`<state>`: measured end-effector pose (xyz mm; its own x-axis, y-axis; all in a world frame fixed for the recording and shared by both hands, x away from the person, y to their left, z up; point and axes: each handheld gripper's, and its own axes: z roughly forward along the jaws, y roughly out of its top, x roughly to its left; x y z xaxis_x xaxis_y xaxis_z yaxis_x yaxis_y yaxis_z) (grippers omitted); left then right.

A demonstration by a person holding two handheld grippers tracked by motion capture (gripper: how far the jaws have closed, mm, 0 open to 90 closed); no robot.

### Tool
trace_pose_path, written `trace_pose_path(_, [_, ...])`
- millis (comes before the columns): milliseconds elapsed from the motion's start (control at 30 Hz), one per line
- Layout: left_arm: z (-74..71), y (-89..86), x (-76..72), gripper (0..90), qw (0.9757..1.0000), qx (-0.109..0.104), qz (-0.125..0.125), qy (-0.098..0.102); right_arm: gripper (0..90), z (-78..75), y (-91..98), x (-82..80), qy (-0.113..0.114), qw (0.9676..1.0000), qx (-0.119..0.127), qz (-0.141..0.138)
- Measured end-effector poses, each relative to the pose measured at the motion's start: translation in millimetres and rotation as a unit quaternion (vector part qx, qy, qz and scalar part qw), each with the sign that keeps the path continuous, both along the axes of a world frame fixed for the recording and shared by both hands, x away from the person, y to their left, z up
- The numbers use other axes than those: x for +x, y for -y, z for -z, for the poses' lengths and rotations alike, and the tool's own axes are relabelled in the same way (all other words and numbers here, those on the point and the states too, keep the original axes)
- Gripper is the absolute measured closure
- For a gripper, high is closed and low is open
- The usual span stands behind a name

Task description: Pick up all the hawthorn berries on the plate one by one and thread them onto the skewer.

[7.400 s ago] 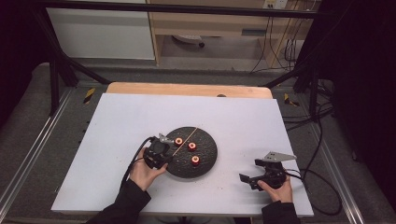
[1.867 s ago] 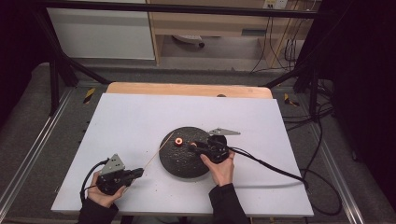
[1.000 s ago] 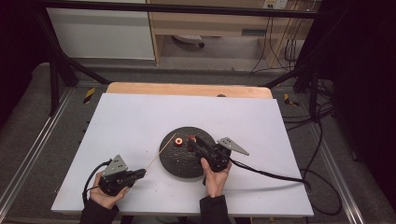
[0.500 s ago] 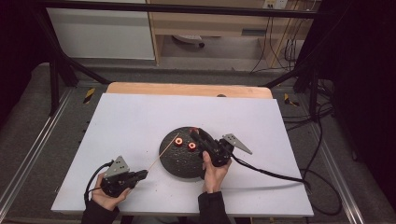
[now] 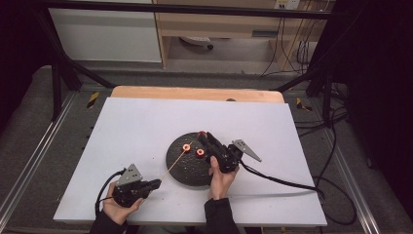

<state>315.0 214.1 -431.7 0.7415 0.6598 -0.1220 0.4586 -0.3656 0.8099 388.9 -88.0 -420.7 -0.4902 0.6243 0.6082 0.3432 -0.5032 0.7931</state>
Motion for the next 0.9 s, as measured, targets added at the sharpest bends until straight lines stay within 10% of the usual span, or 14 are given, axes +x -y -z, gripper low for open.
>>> trace_pose_path(900, [4.1,22.8,-5.8,88.4,0.9998,-0.015,-0.01,-0.002,61.2,7.7,-3.0,0.7,0.007,0.9997,0.02,0.01])
